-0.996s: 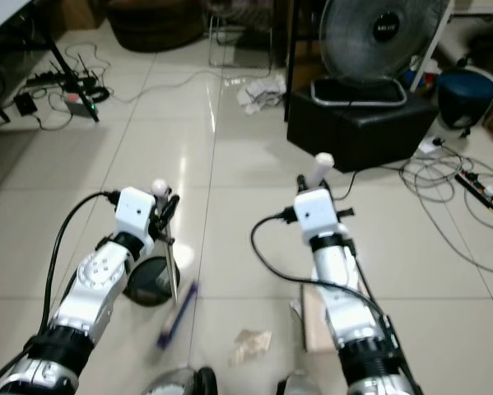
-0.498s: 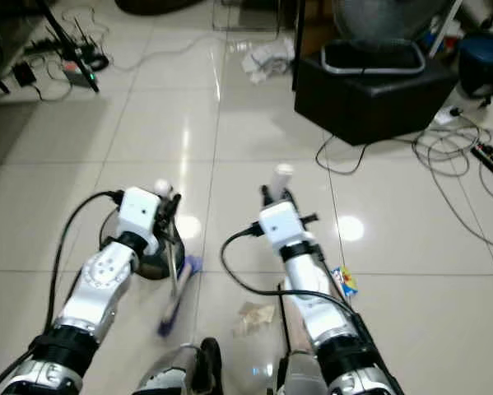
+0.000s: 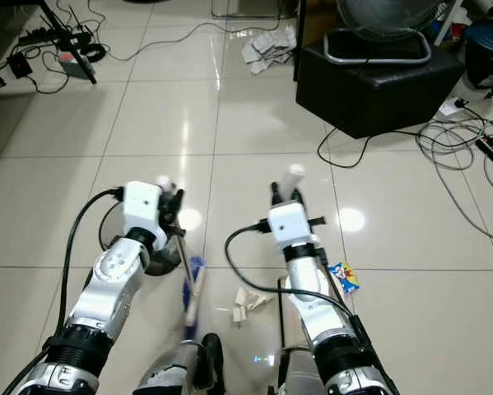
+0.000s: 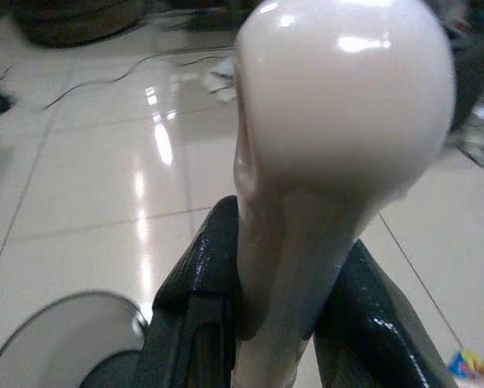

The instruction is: Sweep floor

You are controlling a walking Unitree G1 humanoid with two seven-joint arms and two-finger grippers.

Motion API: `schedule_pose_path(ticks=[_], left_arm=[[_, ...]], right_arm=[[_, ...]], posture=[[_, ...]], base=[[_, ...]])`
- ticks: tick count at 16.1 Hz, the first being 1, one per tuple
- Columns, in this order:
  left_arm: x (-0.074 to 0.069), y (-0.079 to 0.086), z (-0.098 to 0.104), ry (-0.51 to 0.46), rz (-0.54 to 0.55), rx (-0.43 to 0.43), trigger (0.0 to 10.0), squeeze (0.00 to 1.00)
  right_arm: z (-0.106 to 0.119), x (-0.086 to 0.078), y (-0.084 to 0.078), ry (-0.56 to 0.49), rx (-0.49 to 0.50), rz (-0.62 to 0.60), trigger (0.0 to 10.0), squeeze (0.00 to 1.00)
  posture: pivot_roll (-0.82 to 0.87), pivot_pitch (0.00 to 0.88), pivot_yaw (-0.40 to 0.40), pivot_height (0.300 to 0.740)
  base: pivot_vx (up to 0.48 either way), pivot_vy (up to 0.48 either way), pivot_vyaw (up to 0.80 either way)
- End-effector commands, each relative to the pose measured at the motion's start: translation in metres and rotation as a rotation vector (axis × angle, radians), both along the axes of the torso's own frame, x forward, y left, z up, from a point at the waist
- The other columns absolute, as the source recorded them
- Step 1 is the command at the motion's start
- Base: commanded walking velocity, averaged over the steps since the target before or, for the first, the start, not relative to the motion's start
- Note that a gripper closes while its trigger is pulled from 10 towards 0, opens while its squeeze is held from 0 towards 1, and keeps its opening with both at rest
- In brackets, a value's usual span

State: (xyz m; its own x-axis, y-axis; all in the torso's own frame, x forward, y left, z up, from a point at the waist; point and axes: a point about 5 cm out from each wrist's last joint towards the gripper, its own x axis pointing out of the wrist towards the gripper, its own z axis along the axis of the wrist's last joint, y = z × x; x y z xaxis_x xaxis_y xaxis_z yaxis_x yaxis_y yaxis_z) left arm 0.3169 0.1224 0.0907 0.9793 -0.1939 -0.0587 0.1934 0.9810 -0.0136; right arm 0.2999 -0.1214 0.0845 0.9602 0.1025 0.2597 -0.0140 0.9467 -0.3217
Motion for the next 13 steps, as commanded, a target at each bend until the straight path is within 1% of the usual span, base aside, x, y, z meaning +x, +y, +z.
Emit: schedule_pose_path(ticks=[1, 3, 4, 5, 6, 7, 9, 10, 12, 13], left_arm=[[-0.006, -0.001, -0.017, 0.119, 0.053, -0.127, 10.0, 0.00], [-0.002, 0.002, -0.013, 0.119, 0.101, -0.205, 10.0, 0.00], [0.001, 0.001, -0.008, 0.100, 0.106, -0.242, 10.0, 0.00], [0.003, -0.004, -0.001, 0.071, 0.076, -0.282, 10.0, 0.00], [0.003, -0.006, 0.001, 0.062, 0.062, -0.292, 10.0, 0.00], [0.003, -0.011, 0.005, 0.049, 0.020, -0.310, 10.0, 0.00], [0.002, -0.017, 0.010, 0.041, -0.053, -0.317, 10.0, 0.00], [0.002, -0.021, 0.012, 0.041, -0.108, -0.319, 10.0, 0.00], [-0.002, -0.027, 0.018, 0.018, -0.248, -0.296, 10.0, 0.00], [-0.003, -0.029, 0.023, -0.006, -0.310, -0.269, 10.0, 0.00]], right_arm=[[-0.009, -0.003, 0.001, 0.039, 0.047, -0.025, 10.0, 0.00], [-0.009, -0.003, 0.000, 0.034, 0.062, -0.033, 10.0, 0.00], [-0.008, -0.003, 0.000, 0.029, 0.060, -0.033, 10.0, 0.00], [-0.008, -0.002, -0.001, 0.025, 0.058, -0.032, 10.0, 0.00], [-0.008, -0.002, -0.001, 0.024, 0.058, -0.032, 10.0, 0.00], [-0.007, -0.002, -0.002, 0.019, 0.057, -0.034, 10.0, 0.00], [-0.006, 0.001, -0.005, 0.015, 0.055, -0.037, 10.0, 0.00], [-0.003, 0.004, -0.007, 0.004, 0.056, -0.041, 10.0, 0.00], [0.003, 0.006, -0.012, -0.018, 0.061, -0.049, 10.0, 0.00], [0.006, 0.008, -0.013, -0.031, 0.053, -0.044, 10.0, 0.00]], posture=[[0.09, 0.251, 0.140, 0.740], [0.08, 0.240, 0.141, 0.740], [0.07, 0.231, 0.140, 0.740], [0.07, 0.228, 0.137, 0.740], [0.07, 0.227, 0.136, 0.740], [0.07, 0.226, 0.134, 0.740], [0.07, 0.230, 0.131, 0.740], [0.07, 0.236, 0.131, 0.740], [0.07, 0.215, 0.127, 0.740], [0.07, 0.207, 0.130, 0.740]], base=[[0.000, 0.000, 0.00], [0.000, 0.000, 0.00], [0.000, 0.000, 0.00], [0.000, 0.000, 0.00], [0.000, 0.000, 0.00], [0.000, 0.000, 0.00], [0.000, 0.000, 0.00], [0.000, 0.000, 0.00], [0.000, 0.000, 0.00], [0.000, 0.000, 0.00]])
